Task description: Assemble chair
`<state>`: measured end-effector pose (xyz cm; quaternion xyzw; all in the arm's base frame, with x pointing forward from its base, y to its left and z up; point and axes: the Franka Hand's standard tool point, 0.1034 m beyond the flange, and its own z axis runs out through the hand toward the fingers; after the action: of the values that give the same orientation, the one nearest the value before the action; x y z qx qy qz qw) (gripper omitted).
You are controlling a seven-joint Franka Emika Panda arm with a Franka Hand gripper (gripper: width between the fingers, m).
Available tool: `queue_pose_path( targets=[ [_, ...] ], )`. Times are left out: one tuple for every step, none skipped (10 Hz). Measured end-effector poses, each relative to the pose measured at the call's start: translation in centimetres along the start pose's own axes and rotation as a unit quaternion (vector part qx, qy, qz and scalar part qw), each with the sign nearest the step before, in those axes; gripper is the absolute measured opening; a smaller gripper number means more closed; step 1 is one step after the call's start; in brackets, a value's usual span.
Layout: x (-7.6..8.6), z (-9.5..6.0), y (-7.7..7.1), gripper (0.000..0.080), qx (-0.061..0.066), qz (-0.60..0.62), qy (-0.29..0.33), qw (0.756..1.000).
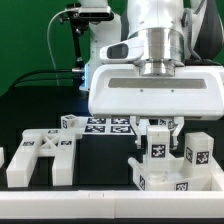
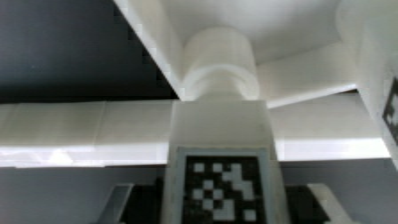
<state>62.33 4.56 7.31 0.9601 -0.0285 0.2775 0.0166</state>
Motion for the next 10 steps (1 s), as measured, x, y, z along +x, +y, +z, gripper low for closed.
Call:
queue_pose_path(
  targets=[
    [-0.12,0.14,-0.07,0.0282,0.0,-0.001,0.0,1.0],
    [-0.08,0.17,-0.08,0.0282,0.0,-0.001,0.001,1.0],
    [-0.07,0.18,-0.12,0.0282,0.0,-0.001,0.002,1.0],
    [-0.03,0.19,-0.11,0.0282,-0.001,-0.001,0.004,1.0],
    [-0.03,0.19,-0.11,0.0282,-0.001,-0.001,0.004,1.0],
    [-0.05,0.2,-0.11,0.0295,-0.001,-0.001,0.004,1.0],
    [-0.05,0.2,-0.1,0.0295,-0.001,-0.001,0.003,1.0],
    [-0.06,0.21,-0.09,0.0472,-0.001,-0.001,0.003,1.0],
    [0.01,0.21,-0.01,0.0586,-0.001,0.0,0.001,1.0],
    [0.55,0.12,0.06,0.0586,0.001,0.003,-0.016,1.0]
  ],
)
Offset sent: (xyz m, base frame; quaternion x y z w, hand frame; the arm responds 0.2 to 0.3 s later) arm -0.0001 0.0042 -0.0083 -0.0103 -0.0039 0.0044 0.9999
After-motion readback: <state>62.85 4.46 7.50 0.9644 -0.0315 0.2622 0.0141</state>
